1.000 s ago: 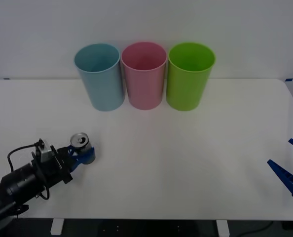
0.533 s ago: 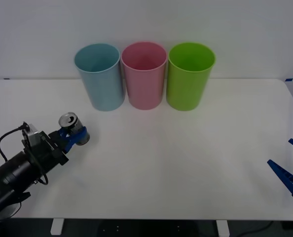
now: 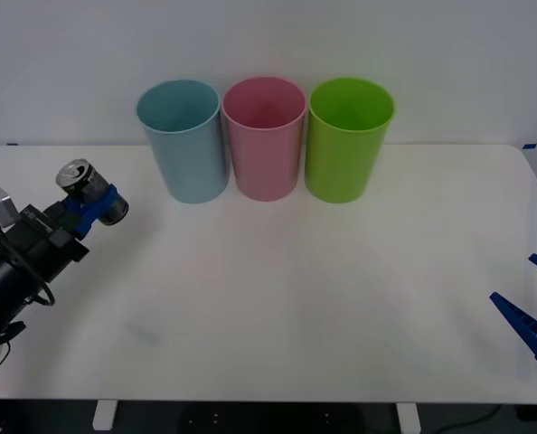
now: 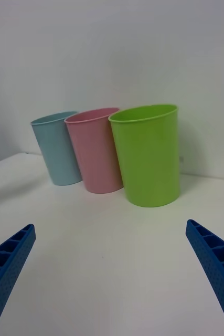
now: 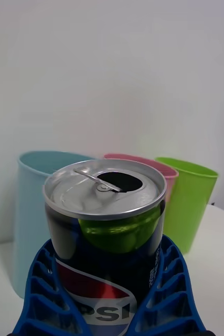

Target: Grasp the object on the table and drop it into the matching bin: aluminum can to the light blue bin, PET bottle to the pink bin.

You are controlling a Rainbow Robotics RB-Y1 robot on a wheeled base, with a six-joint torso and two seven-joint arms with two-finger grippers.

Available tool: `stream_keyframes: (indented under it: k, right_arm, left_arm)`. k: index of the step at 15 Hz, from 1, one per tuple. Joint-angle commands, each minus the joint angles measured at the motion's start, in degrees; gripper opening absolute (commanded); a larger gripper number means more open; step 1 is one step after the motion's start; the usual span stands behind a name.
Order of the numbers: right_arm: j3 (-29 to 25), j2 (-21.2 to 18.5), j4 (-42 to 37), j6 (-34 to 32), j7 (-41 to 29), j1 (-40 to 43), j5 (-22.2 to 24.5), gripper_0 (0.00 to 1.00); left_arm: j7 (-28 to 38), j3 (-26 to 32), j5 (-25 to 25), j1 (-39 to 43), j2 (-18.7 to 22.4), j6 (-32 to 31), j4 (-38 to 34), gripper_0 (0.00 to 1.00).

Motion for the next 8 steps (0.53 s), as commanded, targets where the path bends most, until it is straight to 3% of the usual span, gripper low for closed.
stream_keyframes:
  k: [1, 8]
  right_arm:
    - [0.0, 0.0, 0.0, 0.0, 0.0, 0.0, 0.0, 1.0]
    - [0.0, 0.0, 0.0, 0.0, 0.0, 0.0, 0.0, 1.0]
  left_arm:
    - [6.53, 0.3, -2.21, -0.16, 0.0, 5.0, -5.88, 0.0]
    - [18.74, 2.23, -11.26, -9.04, 0.0, 7.46, -7.11, 0.0]
